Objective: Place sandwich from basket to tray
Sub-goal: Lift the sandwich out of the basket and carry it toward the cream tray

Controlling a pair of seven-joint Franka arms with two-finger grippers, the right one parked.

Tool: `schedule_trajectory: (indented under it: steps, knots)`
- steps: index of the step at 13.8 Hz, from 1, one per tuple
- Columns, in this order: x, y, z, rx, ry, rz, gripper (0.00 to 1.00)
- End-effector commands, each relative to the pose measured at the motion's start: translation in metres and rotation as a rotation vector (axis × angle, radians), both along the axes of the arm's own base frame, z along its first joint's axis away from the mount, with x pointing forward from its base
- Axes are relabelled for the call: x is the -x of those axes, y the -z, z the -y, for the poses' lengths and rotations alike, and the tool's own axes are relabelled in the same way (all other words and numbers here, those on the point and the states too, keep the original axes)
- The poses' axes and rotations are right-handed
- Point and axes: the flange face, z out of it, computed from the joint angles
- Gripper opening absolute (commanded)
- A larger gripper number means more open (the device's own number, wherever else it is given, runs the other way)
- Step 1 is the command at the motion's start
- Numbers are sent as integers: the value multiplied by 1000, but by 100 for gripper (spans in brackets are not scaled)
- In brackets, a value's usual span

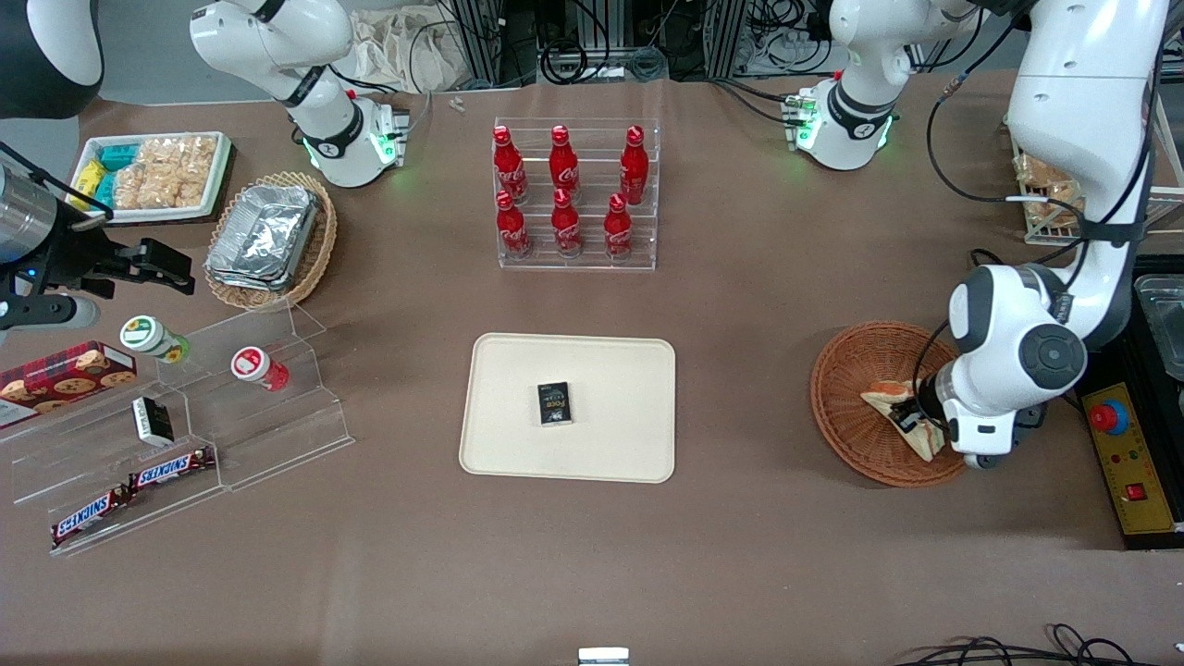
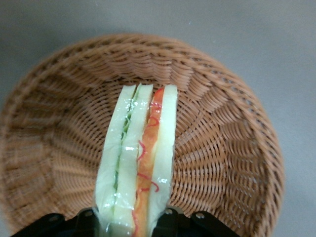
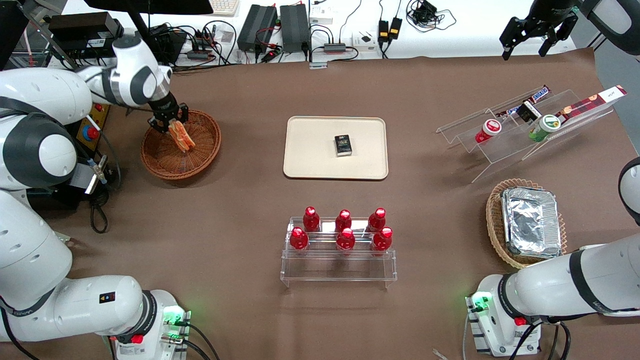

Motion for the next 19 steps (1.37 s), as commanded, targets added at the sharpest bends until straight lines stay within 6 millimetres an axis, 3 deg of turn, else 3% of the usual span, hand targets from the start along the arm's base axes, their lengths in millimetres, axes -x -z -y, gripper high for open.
schedule_trajectory:
  steps: [1,3,4,6,8,10,13,14,15,17,19]
  knots:
    - [-30,-96,22,0,57,-24,0]
    - [-44,-151,43,26,133,-14,0]
    - [-45,-163,67,44,246,5,2]
    - [-43,-180,113,101,337,36,3]
    - [-33,-182,156,141,406,31,0]
    - [-17,-152,226,155,468,-16,0]
    - [4,-88,321,164,541,-83,0]
    - [13,-62,344,119,545,-94,0]
    - [17,-40,361,105,525,-80,2]
    - [24,-5,372,111,515,-113,2]
    - [41,19,405,109,536,-109,2]
